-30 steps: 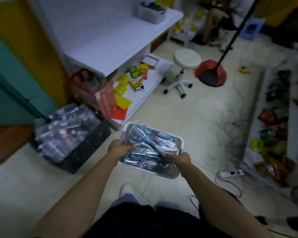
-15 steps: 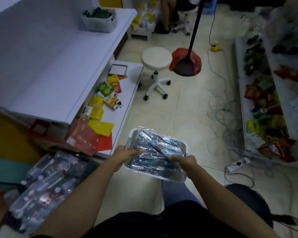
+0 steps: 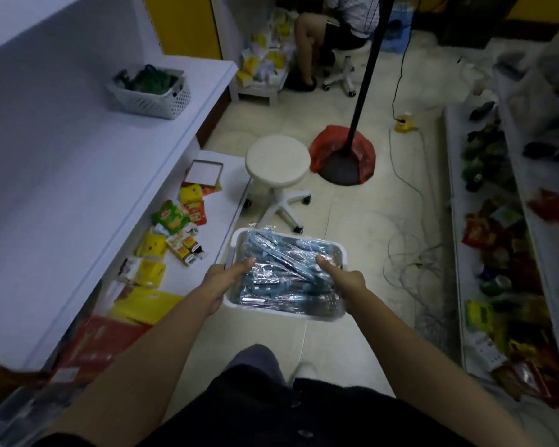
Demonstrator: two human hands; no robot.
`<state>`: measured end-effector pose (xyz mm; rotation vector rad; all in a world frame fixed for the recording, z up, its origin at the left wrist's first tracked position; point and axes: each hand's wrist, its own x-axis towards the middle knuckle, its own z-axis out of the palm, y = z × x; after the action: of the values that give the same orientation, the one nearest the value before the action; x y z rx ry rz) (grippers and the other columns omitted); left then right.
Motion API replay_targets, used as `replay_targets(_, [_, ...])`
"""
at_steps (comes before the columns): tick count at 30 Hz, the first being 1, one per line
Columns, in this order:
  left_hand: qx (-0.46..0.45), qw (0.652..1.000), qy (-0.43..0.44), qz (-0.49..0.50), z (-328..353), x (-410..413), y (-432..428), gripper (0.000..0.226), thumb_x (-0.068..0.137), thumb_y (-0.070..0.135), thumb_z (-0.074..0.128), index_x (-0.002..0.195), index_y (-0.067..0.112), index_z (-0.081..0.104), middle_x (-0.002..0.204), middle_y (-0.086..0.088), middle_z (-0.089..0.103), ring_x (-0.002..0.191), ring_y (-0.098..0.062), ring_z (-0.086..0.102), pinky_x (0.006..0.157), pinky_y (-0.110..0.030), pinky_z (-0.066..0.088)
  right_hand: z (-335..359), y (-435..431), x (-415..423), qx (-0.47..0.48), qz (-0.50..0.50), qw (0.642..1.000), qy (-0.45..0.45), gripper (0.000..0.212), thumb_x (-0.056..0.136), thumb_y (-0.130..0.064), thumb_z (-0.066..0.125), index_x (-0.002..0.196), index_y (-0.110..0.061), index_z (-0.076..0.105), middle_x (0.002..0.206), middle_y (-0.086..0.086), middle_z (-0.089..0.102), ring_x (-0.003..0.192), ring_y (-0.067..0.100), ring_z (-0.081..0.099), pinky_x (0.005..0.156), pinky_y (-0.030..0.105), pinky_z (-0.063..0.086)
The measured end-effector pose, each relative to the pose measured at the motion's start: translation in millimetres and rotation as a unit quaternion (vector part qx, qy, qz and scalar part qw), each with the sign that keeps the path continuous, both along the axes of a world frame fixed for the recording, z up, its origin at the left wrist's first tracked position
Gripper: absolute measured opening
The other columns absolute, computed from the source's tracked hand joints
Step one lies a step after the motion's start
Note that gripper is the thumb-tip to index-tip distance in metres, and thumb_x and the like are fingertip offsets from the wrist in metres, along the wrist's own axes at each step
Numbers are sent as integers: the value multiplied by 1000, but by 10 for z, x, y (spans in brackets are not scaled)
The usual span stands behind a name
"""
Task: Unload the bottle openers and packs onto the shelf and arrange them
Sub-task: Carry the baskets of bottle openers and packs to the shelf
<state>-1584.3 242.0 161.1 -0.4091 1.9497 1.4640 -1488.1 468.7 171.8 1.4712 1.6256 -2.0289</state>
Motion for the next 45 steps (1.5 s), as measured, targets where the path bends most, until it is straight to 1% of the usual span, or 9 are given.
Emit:
replay_targets(6, [11,1000,-2,-1,-84,-1044,637,86,58,53,78,122,1,55,101,-4,57,87,-14,54,81,-26,41,1,655,-999,9,-24,999,-38,58,77,-41,75,110,4,56,85,14,59,71,26,57,60,32,44])
replay_targets(10, [30,999,-17,-1,-244,-1895,1024,108,45,63,75,129,0,50,128,-15,55,115,-29,52,103,-38,40,-105,1123,-1878,15,-3,998,-59,43,85,-35,69,106,-1,55,94,18,58,67,25,53,68,37,44])
replay_targets(14, [43,999,-29,-4,-285,-2765,1416,96,55,62,72,131,6,52,136,-14,50,119,-26,47,97,-32,37,-168,1549,-2819,28,27,997,-69,44,85,-40,68,104,-3,54,103,17,61,79,28,59,73,38,47])
replay_targets(19, [44,999,-29,5,-107,-3689,1744,109,55,74,60,142,14,39,149,-10,37,136,-27,33,114,-44,25,-147,1937,-3819,68,63,992,-83,36,86,-32,66,96,1,54,85,16,59,68,25,56,67,36,48])
replay_targets(27, [-33,996,-17,87,-22,-4971,2004,104,66,75,60,143,9,36,146,-11,40,132,-29,40,99,-37,33,-170,2321,-5393,69,187,977,-72,25,85,-26,64,70,-6,57,58,11,53,50,23,50,53,29,47])
replay_targets(34, [-74,969,32,233,99,-5769,2407,122,25,89,65,121,14,61,113,-8,65,97,-23,64,88,-40,54,-149,2827,-6849,90,307,947,18,21,90,-17,62,70,-11,58,61,6,59,48,19,56,44,25,48])
replay_targets(38, [-87,967,75,226,530,-6113,2547,88,61,75,65,133,26,50,123,3,60,90,-13,63,82,-32,53,118,2902,-7470,116,384,916,21,17,89,-10,58,72,-6,59,58,10,55,44,19,50,32,16,38])
replay_targets(42, [-212,954,119,178,894,-6602,2302,59,78,68,56,84,9,66,89,14,62,66,-5,60,55,-23,39,334,2710,-7833,75,384,920,20,9,84,1,53,78,-1,59,63,14,55,54,25,55,39,24,47])
replay_targets(45, [-215,918,231,241,1031,-6910,2074,44,89,52,53,106,11,53,105,3,55,94,-13,56,72,-24,40,457,2365,-8025,66,332,940,40,7,83,3,51,81,1,57,70,17,56,58,27,56,48,30,50])
